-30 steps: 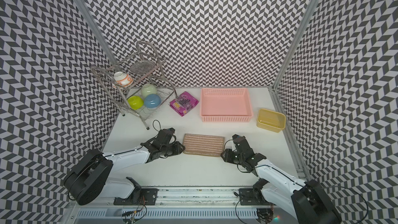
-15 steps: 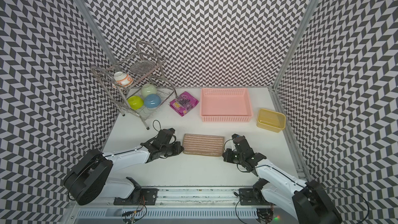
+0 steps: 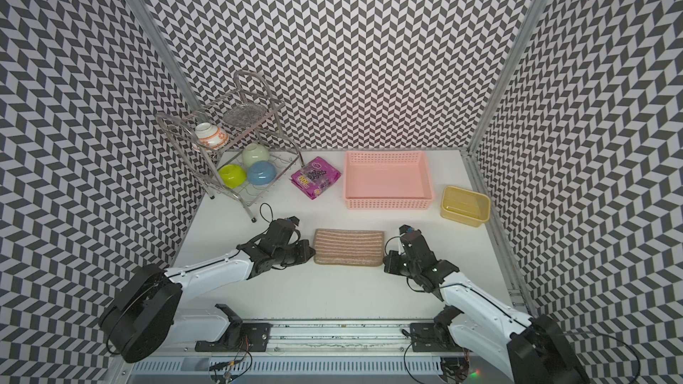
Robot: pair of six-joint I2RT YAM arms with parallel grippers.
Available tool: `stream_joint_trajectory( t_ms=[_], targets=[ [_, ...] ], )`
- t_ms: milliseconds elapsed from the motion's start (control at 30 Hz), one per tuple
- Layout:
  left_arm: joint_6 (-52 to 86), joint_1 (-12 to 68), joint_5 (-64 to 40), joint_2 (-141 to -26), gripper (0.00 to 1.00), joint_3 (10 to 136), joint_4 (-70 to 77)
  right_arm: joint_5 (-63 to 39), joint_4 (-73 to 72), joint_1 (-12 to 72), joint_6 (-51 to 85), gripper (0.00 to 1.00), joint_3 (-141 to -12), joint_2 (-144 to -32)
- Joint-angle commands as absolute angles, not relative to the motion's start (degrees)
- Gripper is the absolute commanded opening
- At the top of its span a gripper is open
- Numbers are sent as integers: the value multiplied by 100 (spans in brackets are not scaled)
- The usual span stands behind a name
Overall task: Fold the square dishcloth
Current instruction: Smooth out the cleaning item at the center of the board.
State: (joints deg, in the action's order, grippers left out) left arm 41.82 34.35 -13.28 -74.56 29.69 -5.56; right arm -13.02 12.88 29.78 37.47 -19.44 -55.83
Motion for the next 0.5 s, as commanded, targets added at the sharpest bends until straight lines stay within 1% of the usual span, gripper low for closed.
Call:
stream_joint_trajectory(
  t_ms=[0, 467],
  targets=[
    [4137, 3427, -1448, -7249, 0, 3129, -755, -1070, 1331, 2998, 3669, 0, -2092, -5464],
    [4494, 3568, -1746, -7093, 0, 2583, -560, -1074, 1362, 3002, 3663, 0, -1992, -5468]
  ],
)
